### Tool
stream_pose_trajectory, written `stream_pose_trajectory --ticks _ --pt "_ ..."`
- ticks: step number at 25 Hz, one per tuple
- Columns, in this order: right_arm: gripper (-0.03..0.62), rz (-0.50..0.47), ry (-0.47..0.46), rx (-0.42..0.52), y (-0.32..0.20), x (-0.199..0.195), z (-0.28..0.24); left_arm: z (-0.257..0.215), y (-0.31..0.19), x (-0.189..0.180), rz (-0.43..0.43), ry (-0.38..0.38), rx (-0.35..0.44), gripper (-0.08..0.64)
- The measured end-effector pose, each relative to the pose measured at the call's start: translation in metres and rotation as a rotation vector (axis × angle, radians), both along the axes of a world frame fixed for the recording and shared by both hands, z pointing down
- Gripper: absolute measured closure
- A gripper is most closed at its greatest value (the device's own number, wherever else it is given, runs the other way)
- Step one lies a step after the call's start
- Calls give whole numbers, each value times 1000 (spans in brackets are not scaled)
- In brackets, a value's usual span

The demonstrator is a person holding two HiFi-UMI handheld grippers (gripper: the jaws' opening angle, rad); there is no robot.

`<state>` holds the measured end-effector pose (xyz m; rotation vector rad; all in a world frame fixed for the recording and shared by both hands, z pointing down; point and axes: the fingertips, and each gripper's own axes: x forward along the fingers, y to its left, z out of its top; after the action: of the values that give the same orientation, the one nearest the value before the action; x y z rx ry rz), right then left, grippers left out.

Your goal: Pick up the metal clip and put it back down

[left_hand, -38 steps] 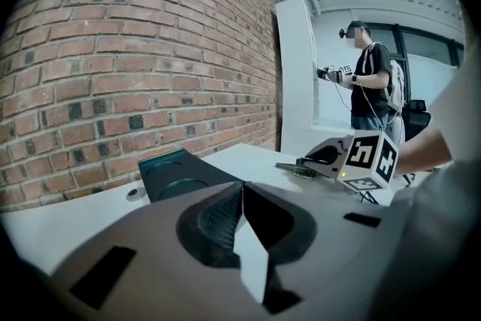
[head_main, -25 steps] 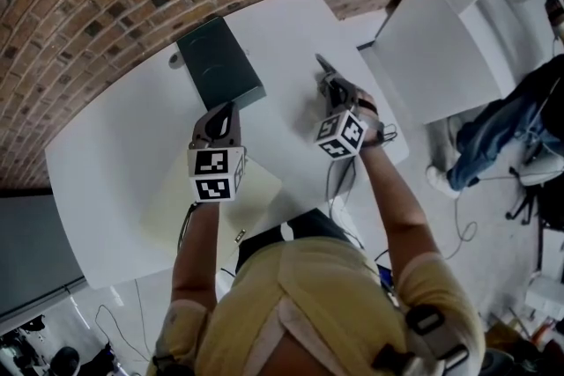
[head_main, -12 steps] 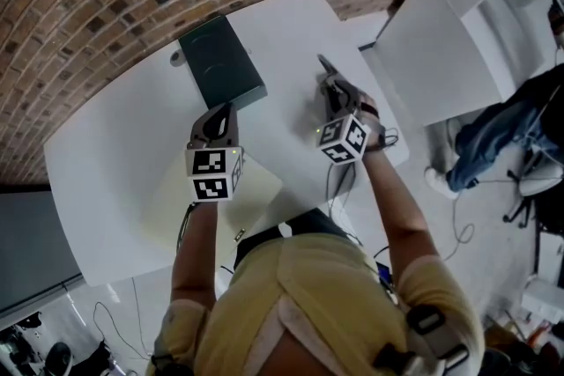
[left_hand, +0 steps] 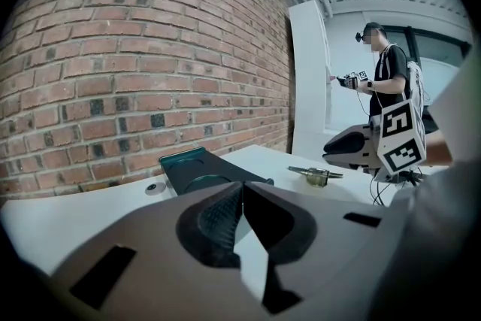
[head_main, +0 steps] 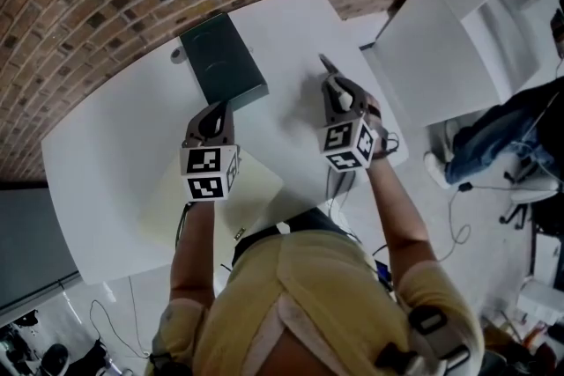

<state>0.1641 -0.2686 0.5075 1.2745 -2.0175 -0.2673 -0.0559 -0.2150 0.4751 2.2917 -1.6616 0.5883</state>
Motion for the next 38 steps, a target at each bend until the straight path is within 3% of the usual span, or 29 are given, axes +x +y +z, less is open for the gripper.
stream_pose_trajectory --ticks 22,29,38 --pt "588 19 -255 27 14 -36 -62 -20 22 -45 -116 40 20 557" --pt "589 -8 -370 -7 21 -54 -68 -19 26 -47 -131 46 14 557" --pt "589 30 -509 -62 28 -55 -69 -19 33 -56 -158 52 7 557"
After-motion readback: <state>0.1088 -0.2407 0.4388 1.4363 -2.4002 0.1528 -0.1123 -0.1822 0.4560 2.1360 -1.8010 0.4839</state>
